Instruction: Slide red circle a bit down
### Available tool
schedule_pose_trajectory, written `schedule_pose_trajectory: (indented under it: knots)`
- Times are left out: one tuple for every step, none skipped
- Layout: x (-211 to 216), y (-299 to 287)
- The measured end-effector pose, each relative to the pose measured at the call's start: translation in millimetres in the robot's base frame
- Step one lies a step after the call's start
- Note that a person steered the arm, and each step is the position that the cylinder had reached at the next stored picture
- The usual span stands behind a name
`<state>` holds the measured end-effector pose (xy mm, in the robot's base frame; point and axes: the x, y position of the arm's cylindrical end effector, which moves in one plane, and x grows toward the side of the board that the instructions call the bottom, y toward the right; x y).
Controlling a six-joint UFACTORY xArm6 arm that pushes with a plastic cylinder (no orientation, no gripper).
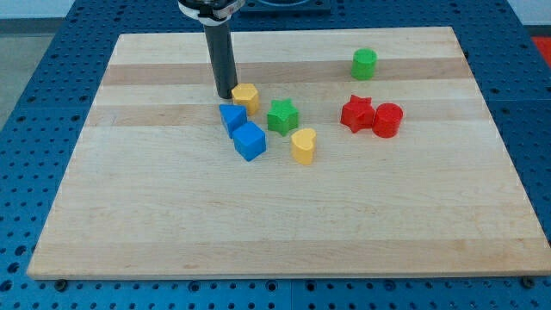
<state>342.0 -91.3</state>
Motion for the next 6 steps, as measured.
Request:
schedule_pose_trajectory:
  knots:
    - [0.0,2.7]
    - [-4.2,3.3]
    - [-37.2,6.8]
    - [-73.0,36.7]
    - [-98.1,77.2]
    - [-103.1,128.3]
